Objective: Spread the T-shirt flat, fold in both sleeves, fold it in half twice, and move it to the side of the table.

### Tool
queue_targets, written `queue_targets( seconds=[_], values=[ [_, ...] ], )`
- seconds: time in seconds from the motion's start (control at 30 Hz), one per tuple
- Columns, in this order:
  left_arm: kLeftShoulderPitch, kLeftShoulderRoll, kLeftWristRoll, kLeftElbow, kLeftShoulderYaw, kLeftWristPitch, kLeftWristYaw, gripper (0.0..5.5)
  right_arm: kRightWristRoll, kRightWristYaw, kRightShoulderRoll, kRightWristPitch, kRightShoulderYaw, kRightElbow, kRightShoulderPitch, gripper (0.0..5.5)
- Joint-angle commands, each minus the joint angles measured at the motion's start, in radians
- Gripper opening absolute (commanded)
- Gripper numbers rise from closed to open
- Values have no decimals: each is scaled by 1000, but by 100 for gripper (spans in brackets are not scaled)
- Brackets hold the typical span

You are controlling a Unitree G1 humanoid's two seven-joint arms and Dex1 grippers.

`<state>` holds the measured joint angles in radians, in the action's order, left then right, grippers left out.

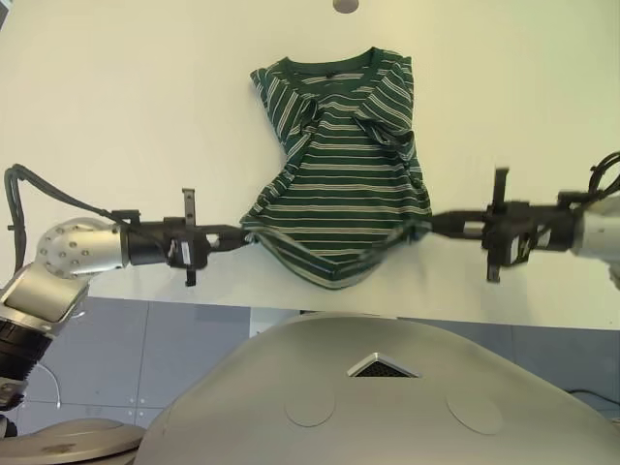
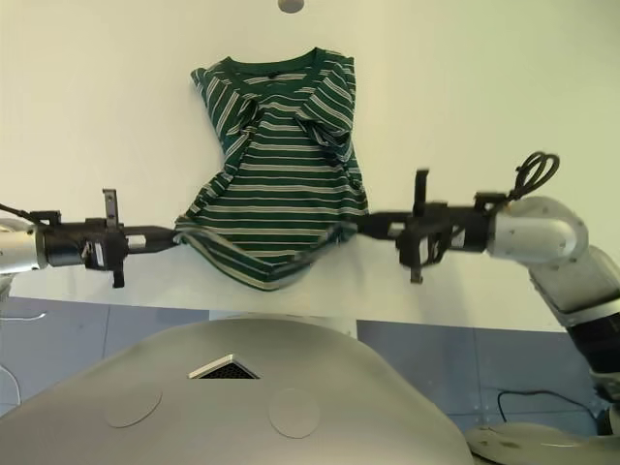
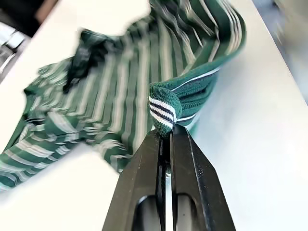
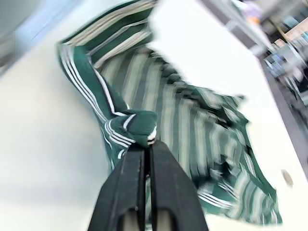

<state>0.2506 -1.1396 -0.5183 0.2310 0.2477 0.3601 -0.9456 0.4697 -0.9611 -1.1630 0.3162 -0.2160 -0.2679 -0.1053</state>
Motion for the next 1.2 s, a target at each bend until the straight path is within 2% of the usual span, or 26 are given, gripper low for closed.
queue_targets(
  seconds=[0.03,0.17,0.27,0.37,0.53,0.6,0.63,0.7,0.77,0.9,0.97,1.07,1.13,1.2],
  values=[
    [-416,184,-278,-220,-82,-385,-26,0,188,-157,87,-408,46,307,406,2],
    [-721,395,-206,-634,-64,-574,-40,0,40,-181,341,-518,-4,848,837,2],
    [-831,476,-157,-823,-79,-621,-53,0,-80,-155,467,-460,-26,1128,988,2],
    [-878,531,-94,-969,-105,-621,-52,0,-158,-107,582,-404,-7,1339,1060,2],
    [-901,611,34,-1082,-115,-593,-56,0,-261,-15,670,-362,36,1498,1104,2],
    [-922,645,83,-1139,-128,-584,-12,0,-300,125,710,-377,58,1543,1117,39],
    [-937,660,97,-1171,-145,-581,13,0,-318,202,725,-376,71,1559,1120,52],
    [-984,681,89,-1237,-210,-595,71,54,-321,402,745,-340,135,1579,1124,99],
    [-1029,690,75,-1290,-281,-604,134,88,-298,521,750,-279,215,1577,1126,137],
    [-1030,696,108,-1283,-340,-590,197,158,-333,451,768,-169,237,1523,1079,212],
    [-978,702,140,-1195,-331,-568,209,196,-354,342,793,-136,197,1422,1004,215],
    [-827,713,203,-884,-244,-495,154,240,-316,161,836,-228,112,1045,800,215],
    [-730,723,254,-649,-132,-463,93,270,-392,148,825,-231,45,970,747,215],
    [-681,735,344,-527,-3,-432,65,312,-444,97,807,-271,-14,958,739,215]
  ],
)
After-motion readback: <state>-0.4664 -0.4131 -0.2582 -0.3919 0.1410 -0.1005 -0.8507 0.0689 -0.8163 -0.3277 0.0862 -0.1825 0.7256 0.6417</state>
